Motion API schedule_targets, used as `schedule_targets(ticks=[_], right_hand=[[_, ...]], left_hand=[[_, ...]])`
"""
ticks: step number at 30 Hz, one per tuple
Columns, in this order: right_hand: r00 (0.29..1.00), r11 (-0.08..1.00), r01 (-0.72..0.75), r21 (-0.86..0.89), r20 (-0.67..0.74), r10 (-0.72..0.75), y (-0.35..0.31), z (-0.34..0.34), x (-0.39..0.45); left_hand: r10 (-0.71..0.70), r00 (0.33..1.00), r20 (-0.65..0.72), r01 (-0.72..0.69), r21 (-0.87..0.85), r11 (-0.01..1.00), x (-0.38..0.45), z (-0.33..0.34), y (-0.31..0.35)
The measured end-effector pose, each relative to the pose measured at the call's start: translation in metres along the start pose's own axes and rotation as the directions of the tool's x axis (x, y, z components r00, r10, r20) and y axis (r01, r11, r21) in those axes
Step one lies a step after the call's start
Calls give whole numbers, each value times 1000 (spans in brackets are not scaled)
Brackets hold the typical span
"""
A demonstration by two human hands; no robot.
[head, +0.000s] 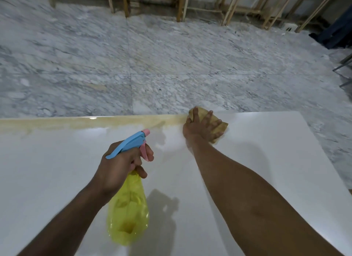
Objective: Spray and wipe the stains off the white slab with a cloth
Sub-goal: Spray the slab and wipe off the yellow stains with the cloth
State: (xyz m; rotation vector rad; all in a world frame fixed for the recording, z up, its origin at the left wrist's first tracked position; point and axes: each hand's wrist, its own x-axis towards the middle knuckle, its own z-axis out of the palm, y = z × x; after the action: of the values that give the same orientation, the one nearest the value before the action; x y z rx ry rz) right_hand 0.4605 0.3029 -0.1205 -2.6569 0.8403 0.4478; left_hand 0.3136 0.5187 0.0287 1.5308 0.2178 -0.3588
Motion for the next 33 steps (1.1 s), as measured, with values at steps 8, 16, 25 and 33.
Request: schedule_targets(ticks=[8,16,25,33], right_hand=[[998,996,65,-55,15,-64,-114,65,-82],[985,983,164,-89,70,-158,-231,128,-176],[972,972,228,-66,79,-222,-358,203,-276],[939,942,333,-52,114,-326,-462,262,-365]], left_hand=[[-16,989,-147,10,-44,999,-40,-133,-8],[-36,962,-270,2,-126,992,-85,-250,-18],[-25,909,-416,-37,-139,990,-130,-373,-37],[-18,843,-538,-74,-149,986,-171,-461,-54]])
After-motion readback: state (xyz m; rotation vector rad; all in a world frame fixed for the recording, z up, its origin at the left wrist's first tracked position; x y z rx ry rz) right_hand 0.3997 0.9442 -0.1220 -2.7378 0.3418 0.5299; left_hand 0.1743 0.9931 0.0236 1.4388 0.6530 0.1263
